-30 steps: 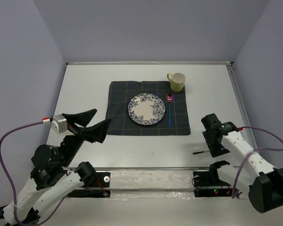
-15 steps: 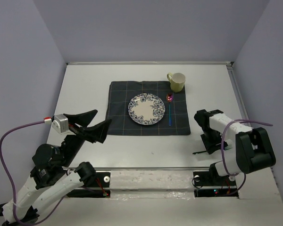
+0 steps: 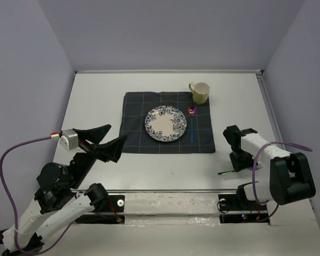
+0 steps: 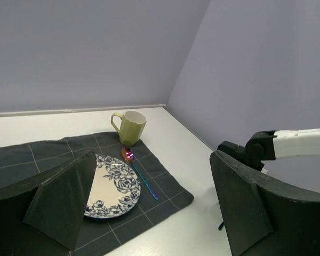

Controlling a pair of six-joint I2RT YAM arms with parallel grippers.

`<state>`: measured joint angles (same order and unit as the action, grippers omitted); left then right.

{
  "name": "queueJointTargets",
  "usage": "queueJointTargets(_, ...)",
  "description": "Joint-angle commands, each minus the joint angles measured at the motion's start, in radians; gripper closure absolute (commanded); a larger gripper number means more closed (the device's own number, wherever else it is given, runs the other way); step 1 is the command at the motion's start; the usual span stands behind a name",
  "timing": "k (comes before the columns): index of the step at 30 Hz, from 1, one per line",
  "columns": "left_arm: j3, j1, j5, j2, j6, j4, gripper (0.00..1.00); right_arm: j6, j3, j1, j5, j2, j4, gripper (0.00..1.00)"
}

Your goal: Set the dinner table for one person

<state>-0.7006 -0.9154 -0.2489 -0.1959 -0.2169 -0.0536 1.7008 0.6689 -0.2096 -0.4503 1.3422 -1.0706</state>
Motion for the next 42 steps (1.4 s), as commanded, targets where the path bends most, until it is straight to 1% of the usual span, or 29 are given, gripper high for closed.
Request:
queueJointTargets(1,-0.011,-0.005,-0.001,-0.019,0.021,0.032,0.01,0.042,-0.034,0.006,0.021,-0.020,0.109,0.56)
queueJointTargets(4,-0.010,-0.005,0.000,-0.027,0.021,0.032,0.01,0.016,-0.038,0.006,0.038,0.006,0.178,0.56)
queueJointTargets(6,-0.010,-0.005,0.008,-0.031,0.021,0.031,0.01,-0.022,-0.031,0.006,0.032,0.031,0.222,0.62)
queueJointTargets(7,-0.010,-0.005,0.011,-0.031,0.021,0.031,0.01,-0.036,-0.031,0.006,0.024,0.032,0.253,0.63)
queueJointTargets(10,-0.010,-0.005,0.007,-0.028,0.021,0.034,0.01,-0.131,-0.028,0.006,-0.017,0.026,0.307,0.64)
queueJointTargets(12,-0.010,-0.005,0.016,-0.037,0.022,0.031,0.01,-0.225,-0.026,0.006,-0.048,0.022,0.356,0.66)
queueJointTargets(14,-0.010,-0.005,0.022,-0.037,0.022,0.034,0.01,-0.295,-0.022,0.006,-0.068,0.028,0.397,0.68)
queueJointTargets(15,-0.010,-0.005,0.016,-0.037,0.024,0.034,0.01,-0.367,-0.017,0.006,-0.076,0.035,0.406,0.73)
queueJointTargets(18,-0.010,-0.004,0.016,-0.053,0.025,0.032,0.01,-0.427,-0.009,0.006,-0.058,0.077,0.432,0.76)
queueJointTargets(21,-0.010,-0.004,0.016,-0.062,0.027,0.032,0.01,-0.431,0.003,-0.004,-0.012,0.110,0.454,0.76)
queueJointTargets(24,-0.010,0.000,0.016,-0.065,0.025,0.031,0.01,-0.426,0.003,-0.033,-0.017,0.118,0.463,0.78)
queueJointTargets(27,-0.008,0.004,0.014,-0.066,0.024,0.032,0.01,-0.429,-0.003,-0.033,-0.030,0.110,0.465,0.61)
queueJointTargets(31,-0.007,0.006,0.019,-0.068,0.024,0.032,0.01,-0.434,0.006,-0.033,-0.048,0.117,0.452,0.58)
queueJointTargets(36,-0.007,0.006,0.017,-0.066,0.024,0.032,0.01,-0.441,0.011,-0.033,-0.060,0.124,0.448,0.58)
queueJointTargets(40,-0.008,0.006,0.007,-0.063,0.028,0.031,0.01,-0.444,0.012,-0.033,-0.060,0.127,0.449,0.67)
queueJointTargets(42,-0.008,0.006,0.002,-0.059,0.030,0.029,0.01,-0.446,0.014,-0.033,-0.060,0.127,0.448,0.75)
